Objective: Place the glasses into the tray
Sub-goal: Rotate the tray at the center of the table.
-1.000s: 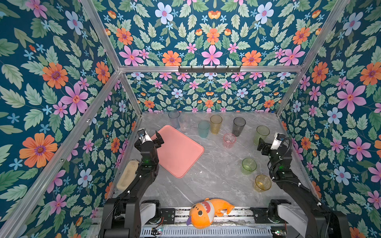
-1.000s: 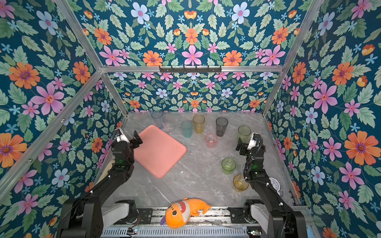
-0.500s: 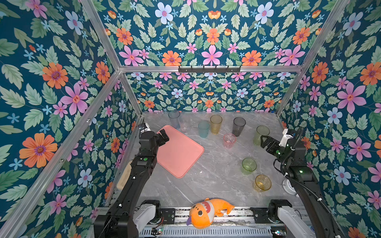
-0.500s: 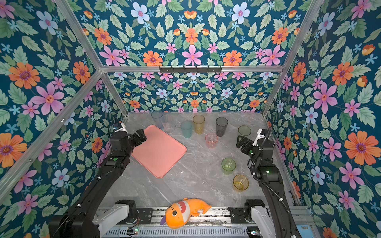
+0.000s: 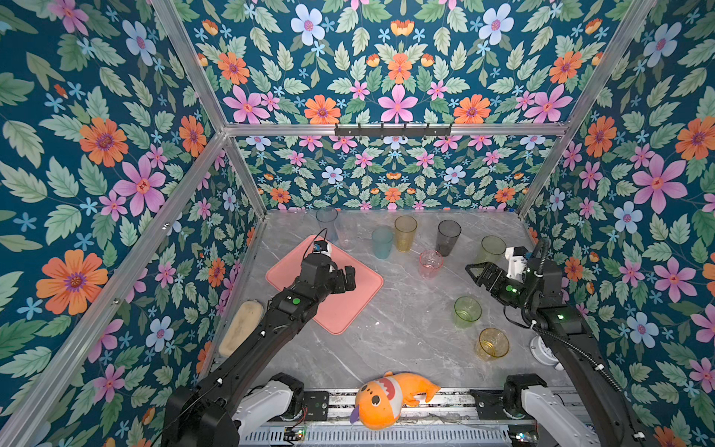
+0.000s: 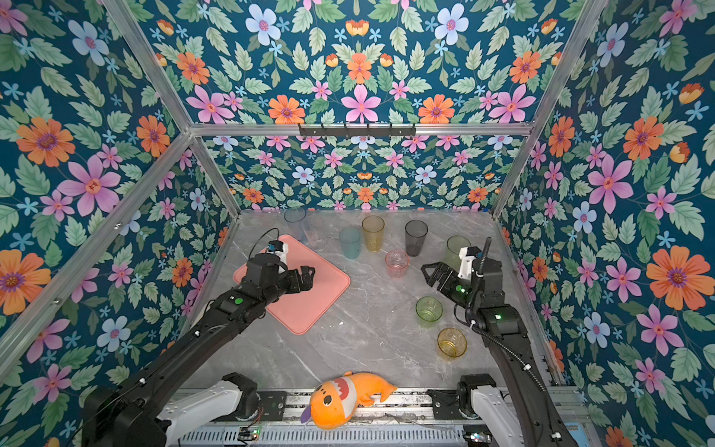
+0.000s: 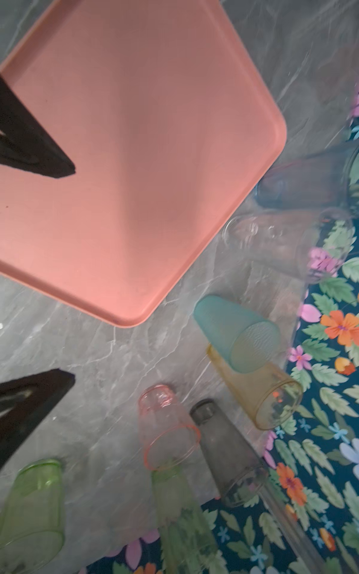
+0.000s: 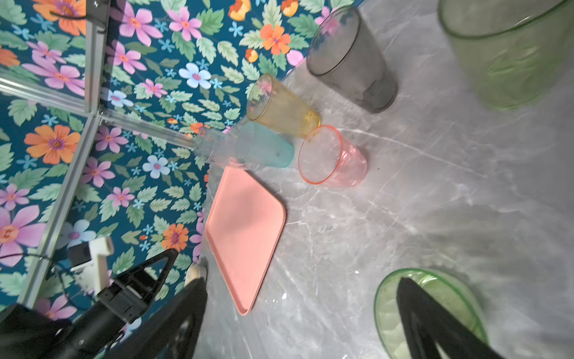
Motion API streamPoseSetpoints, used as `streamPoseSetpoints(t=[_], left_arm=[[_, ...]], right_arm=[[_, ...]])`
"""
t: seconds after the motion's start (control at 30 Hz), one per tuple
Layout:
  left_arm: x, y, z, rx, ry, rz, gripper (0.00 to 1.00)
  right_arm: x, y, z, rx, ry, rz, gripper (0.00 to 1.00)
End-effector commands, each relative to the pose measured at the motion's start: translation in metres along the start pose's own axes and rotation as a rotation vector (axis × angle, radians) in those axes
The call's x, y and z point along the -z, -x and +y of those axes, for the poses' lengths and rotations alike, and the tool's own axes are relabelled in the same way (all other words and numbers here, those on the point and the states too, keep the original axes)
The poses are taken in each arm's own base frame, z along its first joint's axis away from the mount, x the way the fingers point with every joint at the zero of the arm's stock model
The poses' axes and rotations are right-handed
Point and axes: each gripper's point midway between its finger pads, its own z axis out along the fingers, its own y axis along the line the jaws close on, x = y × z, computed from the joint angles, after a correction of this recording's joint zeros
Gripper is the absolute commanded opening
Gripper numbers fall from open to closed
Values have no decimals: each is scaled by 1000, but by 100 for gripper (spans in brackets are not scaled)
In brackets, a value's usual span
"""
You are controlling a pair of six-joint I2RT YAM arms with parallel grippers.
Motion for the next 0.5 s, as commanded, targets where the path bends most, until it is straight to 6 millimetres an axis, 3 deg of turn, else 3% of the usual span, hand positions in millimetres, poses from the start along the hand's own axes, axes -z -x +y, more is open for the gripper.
streamPoseSetpoints(t=[0.0, 0.33, 0.47], left_arm=[[-7, -19, -8, -7, -42, 77, 99], [-16, -53, 41, -52, 207, 150, 99], [-26, -83, 31, -55, 127, 255, 93]], right_arm=[[-6, -14, 5, -3, -41, 57, 94], [-46, -63, 64, 140, -18, 170, 89], [-64, -77, 77, 177, -19, 225, 87]])
